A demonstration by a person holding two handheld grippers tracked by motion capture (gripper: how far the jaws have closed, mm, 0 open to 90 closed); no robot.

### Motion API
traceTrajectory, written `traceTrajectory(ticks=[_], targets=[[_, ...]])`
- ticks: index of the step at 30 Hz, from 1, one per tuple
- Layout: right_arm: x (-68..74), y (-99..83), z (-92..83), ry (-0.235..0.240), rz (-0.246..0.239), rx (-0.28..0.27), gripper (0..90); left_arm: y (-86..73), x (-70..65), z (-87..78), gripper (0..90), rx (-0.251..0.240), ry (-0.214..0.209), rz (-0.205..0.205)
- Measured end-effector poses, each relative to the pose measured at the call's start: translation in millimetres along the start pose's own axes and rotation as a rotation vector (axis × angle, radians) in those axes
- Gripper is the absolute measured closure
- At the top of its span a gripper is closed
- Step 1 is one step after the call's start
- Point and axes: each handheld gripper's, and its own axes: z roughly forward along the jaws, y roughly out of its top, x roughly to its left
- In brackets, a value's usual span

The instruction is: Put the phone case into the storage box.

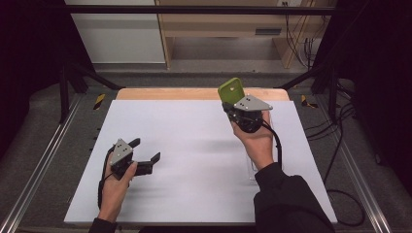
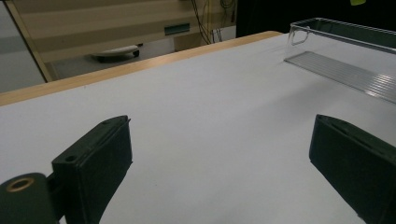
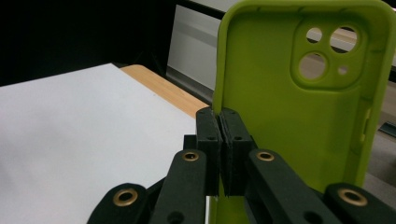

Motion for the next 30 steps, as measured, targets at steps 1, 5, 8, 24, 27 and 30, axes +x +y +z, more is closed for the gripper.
traceTrajectory(ticks=[1,5,8,24,27,30], targets=[[-1.0,0.7,-0.6,-0.002,0.005,-0.002,87.8,-0.3,0.5,-1.0,5.4,-0.003,0.004,-0.002],[-5.4,3.8,-4.9,-0.021,0.021,-0.022,87.9,-0.4,1.1,-3.3,5.4,-0.019,0.016,-0.013],[-9.3,5.6,-8.4,-0.035,0.044,-0.036,87.9,-0.6,0.7,-5.4,5.4,-0.028,0.020,-0.013],[-38.8,10.5,-22.3,-0.122,0.164,-0.103,88.0,-10.0,1.4,-22.0,5.4,-0.045,0.061,-0.027],[-45.3,10.7,-25.2,-0.143,0.194,-0.115,88.1,-12.5,1.3,-22.3,5.4,-0.045,0.060,-0.033],[-51.3,10.1,-26.5,-0.166,0.222,-0.129,88.1,-11.9,2.4,-23.4,5.4,-0.053,0.062,-0.033]])
